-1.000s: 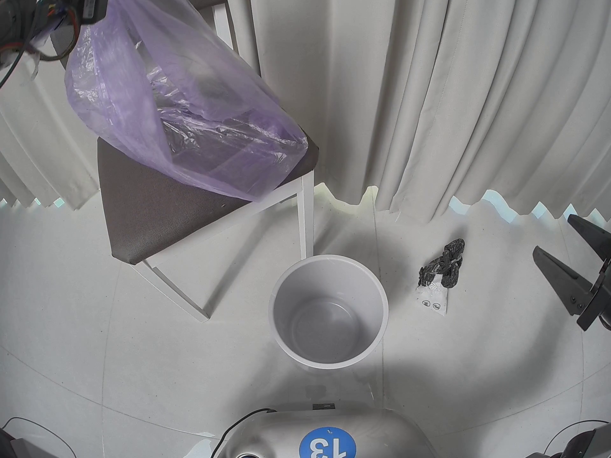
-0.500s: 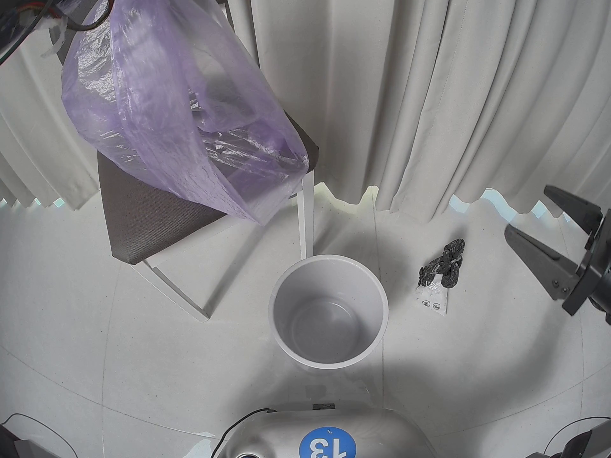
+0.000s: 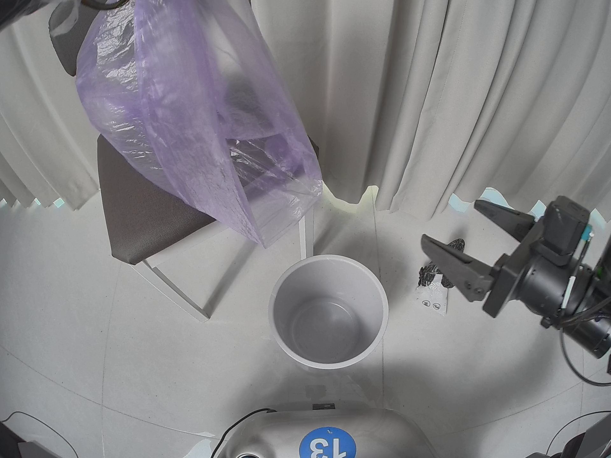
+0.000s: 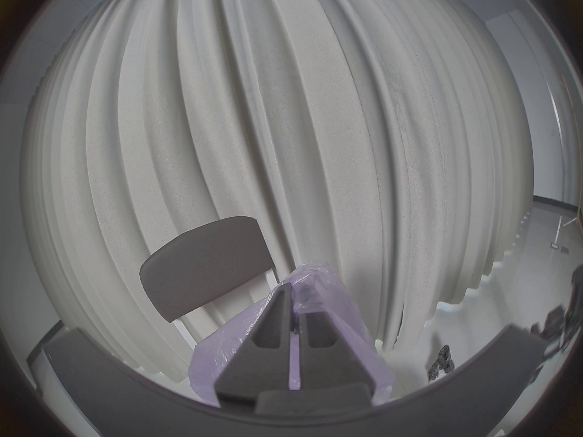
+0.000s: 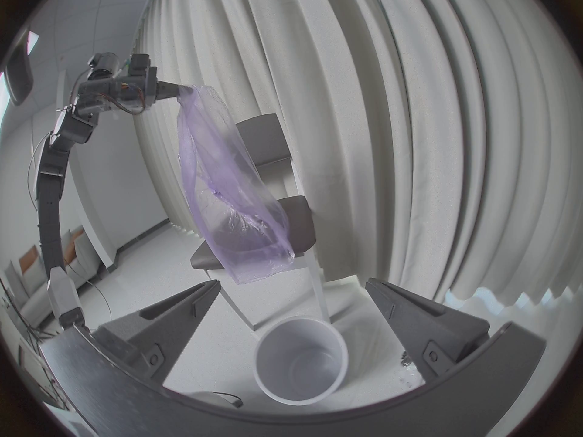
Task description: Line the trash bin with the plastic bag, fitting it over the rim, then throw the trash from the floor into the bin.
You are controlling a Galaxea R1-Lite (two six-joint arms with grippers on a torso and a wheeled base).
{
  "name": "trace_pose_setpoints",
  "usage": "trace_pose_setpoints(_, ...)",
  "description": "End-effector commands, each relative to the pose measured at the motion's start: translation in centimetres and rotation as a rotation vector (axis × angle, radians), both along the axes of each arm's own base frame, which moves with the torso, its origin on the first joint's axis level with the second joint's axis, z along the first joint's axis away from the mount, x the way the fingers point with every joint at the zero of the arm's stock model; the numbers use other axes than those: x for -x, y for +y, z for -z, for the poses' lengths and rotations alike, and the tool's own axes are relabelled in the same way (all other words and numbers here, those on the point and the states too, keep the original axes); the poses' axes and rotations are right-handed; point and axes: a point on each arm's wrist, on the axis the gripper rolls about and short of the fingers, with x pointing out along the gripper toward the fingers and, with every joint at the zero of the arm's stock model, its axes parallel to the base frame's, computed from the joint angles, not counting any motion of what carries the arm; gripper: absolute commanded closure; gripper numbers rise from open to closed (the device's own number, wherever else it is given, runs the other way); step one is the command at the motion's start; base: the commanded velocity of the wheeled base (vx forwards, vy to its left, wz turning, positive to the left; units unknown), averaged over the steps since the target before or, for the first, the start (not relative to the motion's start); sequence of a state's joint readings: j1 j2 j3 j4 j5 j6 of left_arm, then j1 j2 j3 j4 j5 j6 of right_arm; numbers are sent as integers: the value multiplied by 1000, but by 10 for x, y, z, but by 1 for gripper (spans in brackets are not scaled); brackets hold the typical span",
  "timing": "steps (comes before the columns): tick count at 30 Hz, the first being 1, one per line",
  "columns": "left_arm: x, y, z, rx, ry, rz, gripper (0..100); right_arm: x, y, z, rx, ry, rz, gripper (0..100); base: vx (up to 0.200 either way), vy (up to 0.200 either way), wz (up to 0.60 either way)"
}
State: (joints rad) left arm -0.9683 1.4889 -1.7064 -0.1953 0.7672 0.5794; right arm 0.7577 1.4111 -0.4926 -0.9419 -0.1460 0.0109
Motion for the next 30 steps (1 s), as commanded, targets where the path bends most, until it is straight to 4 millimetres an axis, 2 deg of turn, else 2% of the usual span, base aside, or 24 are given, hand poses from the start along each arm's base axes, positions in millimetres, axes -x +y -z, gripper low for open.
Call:
trace_pose_setpoints(1, 9, -14, 2, 21, -1, 53, 100, -20, 36, 56, 59, 140, -45, 0, 0, 0, 0)
trace_pose_setpoints(4, 14, -10, 2, 23, 9, 40, 100, -28, 44, 63, 36, 122, -43, 0, 0, 0, 0)
trace_pose_setpoints(7, 16, -6, 1, 30, 7, 37, 100, -33, 50, 62, -7, 107, -45, 0, 0, 0, 0)
trace_pose_setpoints(12, 20, 0, -2, 44, 1, 36, 100, -33, 56, 64, -36, 133, -58, 0, 0, 0, 0)
trace_pose_setpoints(25, 30, -9, -1, 51, 16, 65, 100, -61, 88, 62, -241, 215, 11, 0, 0, 0, 0)
trace_pose_setpoints(30, 30, -8, -2, 53, 14, 65, 100, -66, 101, 73, -272, 261, 5, 0, 0, 0, 0)
